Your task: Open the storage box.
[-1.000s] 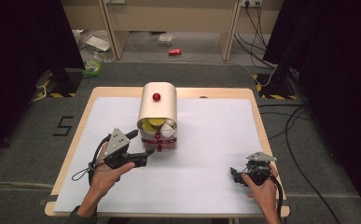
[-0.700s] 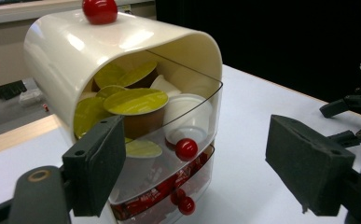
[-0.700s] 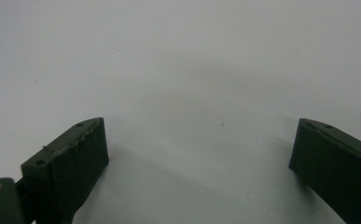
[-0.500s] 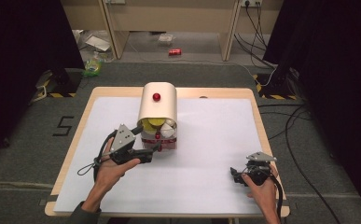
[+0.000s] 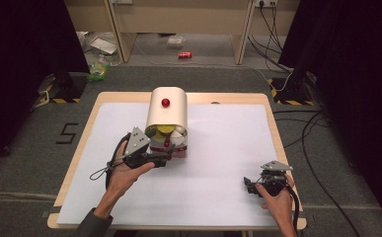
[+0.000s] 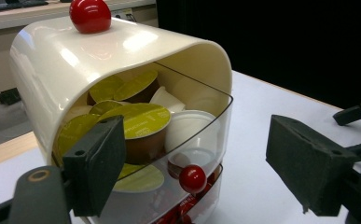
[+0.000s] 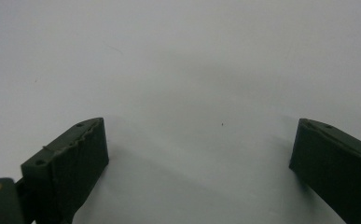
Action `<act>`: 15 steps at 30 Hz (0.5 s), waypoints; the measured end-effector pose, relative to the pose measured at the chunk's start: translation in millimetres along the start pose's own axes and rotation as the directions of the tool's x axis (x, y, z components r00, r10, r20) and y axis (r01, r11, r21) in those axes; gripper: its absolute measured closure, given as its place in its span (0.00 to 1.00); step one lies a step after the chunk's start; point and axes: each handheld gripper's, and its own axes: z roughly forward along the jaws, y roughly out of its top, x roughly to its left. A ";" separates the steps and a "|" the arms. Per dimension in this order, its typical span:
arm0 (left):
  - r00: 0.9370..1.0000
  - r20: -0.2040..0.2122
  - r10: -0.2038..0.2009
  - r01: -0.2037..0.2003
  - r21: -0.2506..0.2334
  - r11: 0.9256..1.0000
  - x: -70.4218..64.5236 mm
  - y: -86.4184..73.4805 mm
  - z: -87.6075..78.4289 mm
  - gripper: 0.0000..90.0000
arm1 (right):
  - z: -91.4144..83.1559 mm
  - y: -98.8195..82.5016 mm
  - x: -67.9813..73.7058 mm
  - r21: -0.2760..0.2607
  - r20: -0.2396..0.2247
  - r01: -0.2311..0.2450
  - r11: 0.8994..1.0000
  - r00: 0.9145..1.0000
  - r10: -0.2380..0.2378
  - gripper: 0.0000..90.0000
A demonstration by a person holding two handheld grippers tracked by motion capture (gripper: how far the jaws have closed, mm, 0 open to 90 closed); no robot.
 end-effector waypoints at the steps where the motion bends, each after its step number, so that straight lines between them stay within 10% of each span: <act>1: 1.000 -0.004 -0.002 0.002 0.000 1.000 0.4 -0.4 1.8 0.22 | 0.0 0.0 0.0 0.000 0.000 0.000 1.000 1.000 0.000 0.05; 15: 1.000 -0.020 -0.015 0.015 0.022 1.000 2.3 -6.2 11.9 0.23 | 0.0 -0.1 0.0 0.000 0.000 0.000 1.000 1.000 0.000 0.05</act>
